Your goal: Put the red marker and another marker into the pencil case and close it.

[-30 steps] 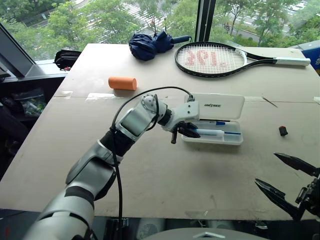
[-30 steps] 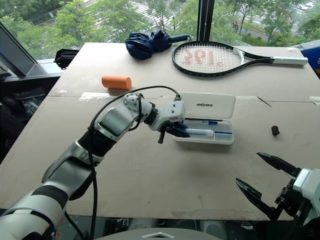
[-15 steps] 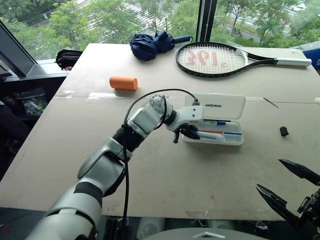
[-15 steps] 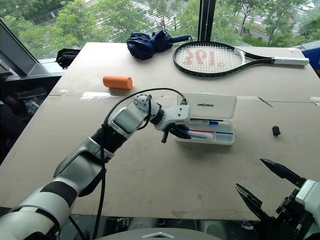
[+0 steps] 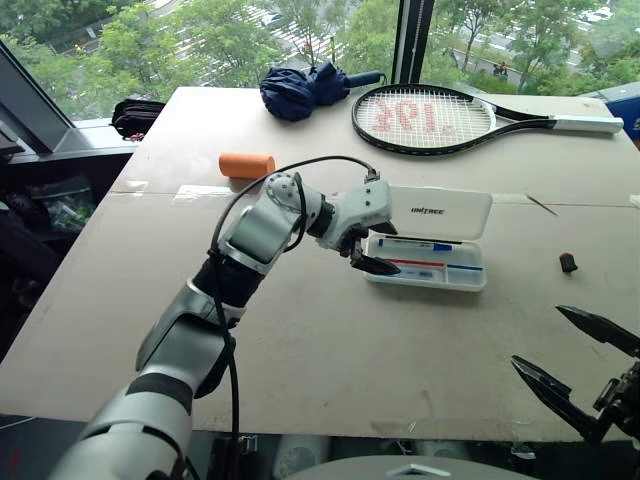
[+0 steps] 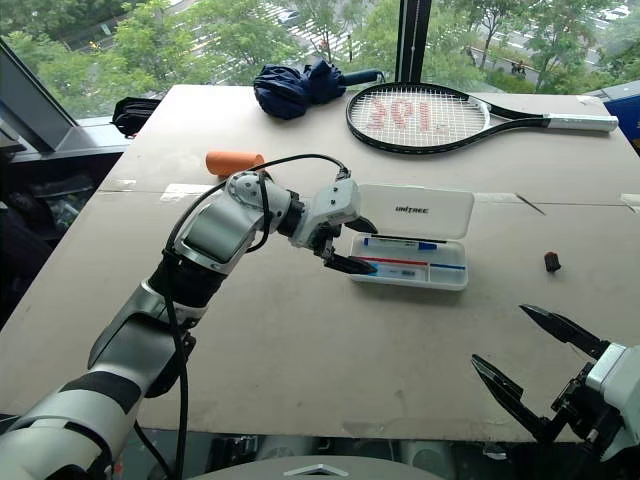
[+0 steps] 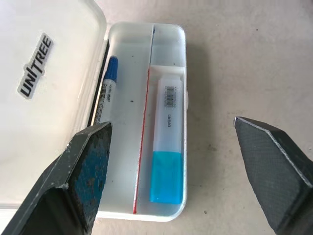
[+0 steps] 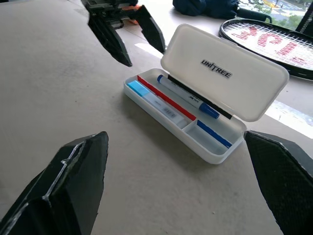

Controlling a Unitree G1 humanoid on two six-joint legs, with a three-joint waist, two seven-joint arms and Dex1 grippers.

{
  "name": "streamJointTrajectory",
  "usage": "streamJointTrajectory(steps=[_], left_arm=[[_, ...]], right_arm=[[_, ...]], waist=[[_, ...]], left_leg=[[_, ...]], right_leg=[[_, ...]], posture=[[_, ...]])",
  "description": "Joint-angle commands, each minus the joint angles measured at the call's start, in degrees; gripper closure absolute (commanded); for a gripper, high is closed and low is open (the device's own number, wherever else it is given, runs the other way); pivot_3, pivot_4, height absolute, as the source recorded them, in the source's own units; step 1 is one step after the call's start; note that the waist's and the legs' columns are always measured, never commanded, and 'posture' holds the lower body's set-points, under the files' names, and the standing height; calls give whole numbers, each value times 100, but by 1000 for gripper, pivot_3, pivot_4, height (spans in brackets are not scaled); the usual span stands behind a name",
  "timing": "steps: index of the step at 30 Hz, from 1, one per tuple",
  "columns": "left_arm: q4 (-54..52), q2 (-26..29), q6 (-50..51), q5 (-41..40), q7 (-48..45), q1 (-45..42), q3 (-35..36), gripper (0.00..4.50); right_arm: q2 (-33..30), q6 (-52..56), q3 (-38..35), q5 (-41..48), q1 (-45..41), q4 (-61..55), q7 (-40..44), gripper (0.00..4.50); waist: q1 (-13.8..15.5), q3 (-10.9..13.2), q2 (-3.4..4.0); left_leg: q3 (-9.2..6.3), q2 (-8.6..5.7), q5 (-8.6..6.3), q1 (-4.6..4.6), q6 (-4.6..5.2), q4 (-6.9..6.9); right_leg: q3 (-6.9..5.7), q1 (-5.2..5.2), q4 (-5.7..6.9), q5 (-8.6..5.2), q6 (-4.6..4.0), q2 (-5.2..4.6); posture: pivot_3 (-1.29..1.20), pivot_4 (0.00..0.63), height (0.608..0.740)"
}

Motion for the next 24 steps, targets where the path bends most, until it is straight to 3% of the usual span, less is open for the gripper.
streamJointTrajectory(steps=[1,4,6,10,14,18,20,21,24], left_arm=[[-1371,158,647,-1162,144,573,1037,498],[-2095,313,1241,-1791,413,958,1505,498],[-2591,486,1604,-2281,556,1194,1834,498],[-3283,734,1850,-2719,939,1512,2028,498],[-3658,902,1920,-3021,1264,1703,2115,498],[-3875,953,1944,-3252,1571,1797,2068,498],[-3947,1029,1899,-3313,1650,1866,2083,437],[-3970,1058,1888,-3350,1690,1885,2088,437],[-4021,1117,1887,-3458,1799,1915,2090,437]], right_arm=[[-298,1259,258,-371,-838,230,-1381,0],[-635,2433,457,-325,-1673,457,-2067,0],[-1125,3621,817,-784,-2522,776,-2764,0],[-1566,4851,1315,-655,-4106,1996,-2788,0],[-1699,5150,1977,-1224,-5431,3717,-2950,0],[-1719,4956,2351,-1562,-6198,4918,-2769,0],[-1693,4893,2407,-1620,-6552,5489,-2645,1009],[-1754,4855,2470,-1700,-6642,5651,-2600,1124],[-1867,4836,2529,-1790,-6701,5828,-2413,2464]], waist=[[-36,0,0],[-6,3,7],[8,3,10],[52,5,12],[46,7,6],[36,9,8],[9,8,6],[4,8,5],[20,7,8]], left_leg=[[3,1,0,0,0,0],[-2,0,1,0,-2,2],[-6,-2,1,0,-2,1],[3,-9,1,2,-2,2],[4,-16,1,-1,-1,0],[9,-17,1,-2,-1,-2],[19,-17,1,2,-1,-3],[20,-17,1,1,0,-3],[24,-17,1,5,0,-3]], right_leg=[[3,-1,1,0,-1,-4],[-5,-2,5,0,-2,-7],[-9,0,5,0,-2,-6],[-1,1,1,1,-2,-7],[-1,0,-1,2,-1,-8],[1,-2,-4,2,-1,-7],[8,-2,-5,3,0,-4],[9,-3,-4,3,0,-4],[13,-2,-2,3,1,-3]], posture=[[0,150,730],[0,150,730],[0,150,730],[0,150,730],[0,150,730],[0,150,730],[0,150,730],[0,150,730],[0,150,730]])
